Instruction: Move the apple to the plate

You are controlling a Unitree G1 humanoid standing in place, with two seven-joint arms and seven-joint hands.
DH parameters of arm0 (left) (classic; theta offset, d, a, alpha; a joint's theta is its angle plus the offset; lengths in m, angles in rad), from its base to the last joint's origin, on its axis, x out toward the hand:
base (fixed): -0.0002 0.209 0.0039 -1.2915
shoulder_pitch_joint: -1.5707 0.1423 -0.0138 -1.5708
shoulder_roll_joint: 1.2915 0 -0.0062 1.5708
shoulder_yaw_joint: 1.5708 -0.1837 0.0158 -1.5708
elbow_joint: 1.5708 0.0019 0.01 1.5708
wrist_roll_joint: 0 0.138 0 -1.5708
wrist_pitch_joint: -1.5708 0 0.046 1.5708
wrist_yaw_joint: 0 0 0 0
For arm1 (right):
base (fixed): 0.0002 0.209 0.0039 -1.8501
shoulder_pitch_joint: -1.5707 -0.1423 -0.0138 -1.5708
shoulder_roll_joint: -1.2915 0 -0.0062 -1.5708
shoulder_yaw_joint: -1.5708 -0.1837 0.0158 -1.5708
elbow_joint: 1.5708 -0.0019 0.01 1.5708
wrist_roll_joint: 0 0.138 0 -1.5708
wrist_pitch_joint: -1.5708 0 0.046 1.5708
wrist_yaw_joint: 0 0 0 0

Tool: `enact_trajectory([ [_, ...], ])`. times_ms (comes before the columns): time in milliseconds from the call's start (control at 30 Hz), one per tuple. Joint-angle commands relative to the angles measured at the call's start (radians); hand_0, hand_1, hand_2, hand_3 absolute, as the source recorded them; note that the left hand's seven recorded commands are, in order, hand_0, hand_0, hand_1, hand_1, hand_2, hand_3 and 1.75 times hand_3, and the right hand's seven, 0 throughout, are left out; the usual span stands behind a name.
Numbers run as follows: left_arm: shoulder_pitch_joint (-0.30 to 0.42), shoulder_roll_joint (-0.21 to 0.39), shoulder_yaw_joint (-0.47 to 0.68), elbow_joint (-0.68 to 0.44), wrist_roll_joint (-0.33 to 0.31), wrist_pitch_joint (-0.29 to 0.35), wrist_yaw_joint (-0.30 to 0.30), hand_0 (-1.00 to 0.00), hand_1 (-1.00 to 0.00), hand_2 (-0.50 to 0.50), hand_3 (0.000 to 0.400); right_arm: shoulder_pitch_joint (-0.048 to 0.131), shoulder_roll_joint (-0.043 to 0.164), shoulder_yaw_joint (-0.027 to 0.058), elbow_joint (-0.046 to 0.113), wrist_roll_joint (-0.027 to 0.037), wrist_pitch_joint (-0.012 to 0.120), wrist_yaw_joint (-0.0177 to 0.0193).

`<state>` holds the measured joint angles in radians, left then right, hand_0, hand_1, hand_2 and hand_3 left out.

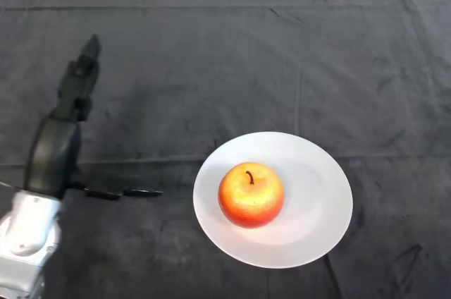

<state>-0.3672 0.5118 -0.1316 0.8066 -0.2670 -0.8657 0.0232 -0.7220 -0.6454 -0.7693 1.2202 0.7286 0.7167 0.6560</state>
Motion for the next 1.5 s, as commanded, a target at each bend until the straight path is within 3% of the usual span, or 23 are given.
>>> enact_trajectory([
  [33, 0.029, 0.054, 0.047, 0.05, -0.035, -0.038, -0.015, 0.0, 0.0, 0.0, 0.0, -0.007, -0.016, -0.014, -0.016, 0.0216, -0.003, -0.0037],
  [467, 0.046, 0.132, 0.23, 0.17, -0.155, -0.066, -0.093, 0.0, 0.0, 0.0, 0.0, -0.009, -0.017, -0.0141, -0.012, 0.0213, -0.002, -0.0022],
  [767, 0.046, 0.166, 0.342, 0.255, -0.167, -0.106, -0.04, 0.0, 0.0, 0.0, 0.0, -0.01, -0.019, -0.0142, -0.009, 0.021, -0.002, -0.0009],
  [967, 0.076, 0.201, 0.427, 0.303, -0.206, -0.128, -0.039, 0.0, 0.0, 0.0, 0.0, -0.011, -0.02, -0.0142, -0.007, 0.0207, -0.002, 0.0],
  [1267, 0.102, 0.246, 0.534, 0.377, -0.25, -0.126, -0.013, 0.0, 0.0, 0.0, 0.0, -0.012, -0.021, -0.0142, -0.004, 0.0201, -0.002, 0.0015],
  [1500, 0.082, 0.251, 0.567, 0.42, -0.235, -0.12, 0.049, 0.0, 0.0, 0.0, 0.0, -0.013, -0.022, -0.0143, -0.001, 0.0197, -0.002, 0.0027],
])
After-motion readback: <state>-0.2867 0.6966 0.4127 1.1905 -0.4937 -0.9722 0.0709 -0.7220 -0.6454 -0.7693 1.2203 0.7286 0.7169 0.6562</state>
